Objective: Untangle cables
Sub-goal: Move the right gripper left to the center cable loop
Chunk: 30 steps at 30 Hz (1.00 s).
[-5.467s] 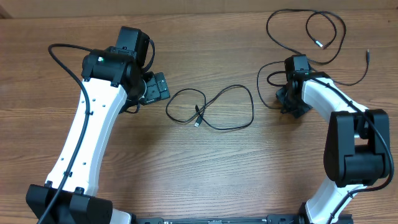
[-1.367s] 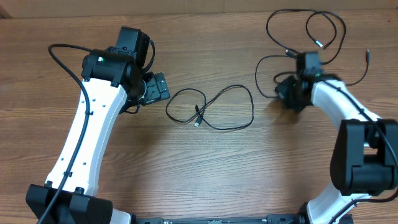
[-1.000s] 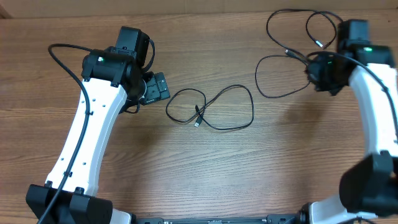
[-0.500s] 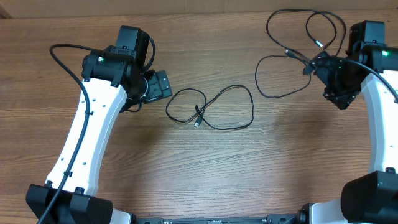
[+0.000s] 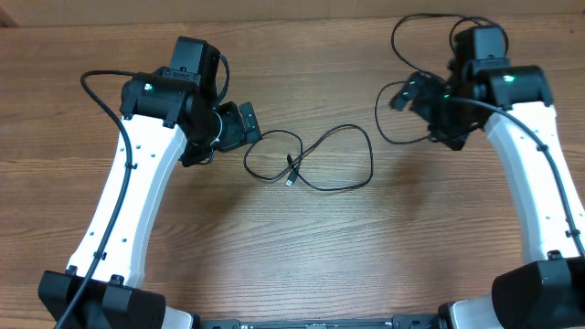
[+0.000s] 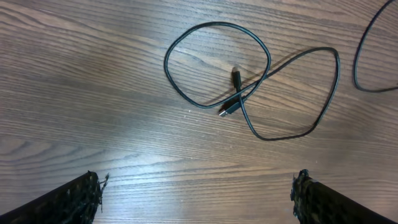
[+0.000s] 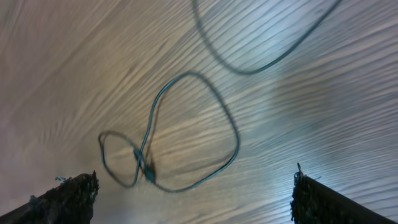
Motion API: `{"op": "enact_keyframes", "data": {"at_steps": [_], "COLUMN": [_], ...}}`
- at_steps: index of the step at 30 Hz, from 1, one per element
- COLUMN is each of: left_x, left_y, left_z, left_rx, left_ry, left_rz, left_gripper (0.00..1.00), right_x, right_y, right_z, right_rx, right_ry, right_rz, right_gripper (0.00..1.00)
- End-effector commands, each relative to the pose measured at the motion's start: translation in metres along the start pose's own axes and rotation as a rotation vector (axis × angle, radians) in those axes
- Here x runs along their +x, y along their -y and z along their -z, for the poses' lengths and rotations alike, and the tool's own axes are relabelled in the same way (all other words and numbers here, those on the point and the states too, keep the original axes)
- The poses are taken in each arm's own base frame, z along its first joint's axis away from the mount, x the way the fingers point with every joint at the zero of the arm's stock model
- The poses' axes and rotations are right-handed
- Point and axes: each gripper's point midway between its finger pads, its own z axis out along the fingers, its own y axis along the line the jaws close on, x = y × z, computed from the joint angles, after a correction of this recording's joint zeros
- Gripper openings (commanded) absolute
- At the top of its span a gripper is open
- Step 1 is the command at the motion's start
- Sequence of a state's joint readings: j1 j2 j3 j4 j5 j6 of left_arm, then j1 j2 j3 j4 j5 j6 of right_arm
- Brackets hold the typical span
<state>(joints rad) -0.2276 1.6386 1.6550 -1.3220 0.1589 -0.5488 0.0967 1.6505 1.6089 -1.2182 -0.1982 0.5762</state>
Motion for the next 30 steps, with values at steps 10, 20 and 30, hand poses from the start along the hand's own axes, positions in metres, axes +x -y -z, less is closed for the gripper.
{"op": "enact_keyframes", "data": {"at_steps": [10, 20, 30], "left_x": [-0.002, -0.017, -0.019], "left_y": [-0.02, -0.06, -0.065], "left_z": [-0.003, 0.004, 0.005], "left_rx": [-0.1, -0.167, -0.197], "left_ry": [0.017, 0.043, 0.057], "left_rz": [0.102, 0.243, 0.213], "left_gripper": [0.99, 1.0, 1.0], "right_x": [0.033, 0.058, 0.086], "right_y": [-0.046, -0.055, -0.074], "right_z": [-0.011, -0.055, -0.098], "right_rx": [-0.028, 0.037, 0.055], "right_ry": [-0.018, -0.117, -0.18], "right_rz": [0.158, 0.216, 0.298], "right_gripper": [1.0, 1.0, 1.0]}}
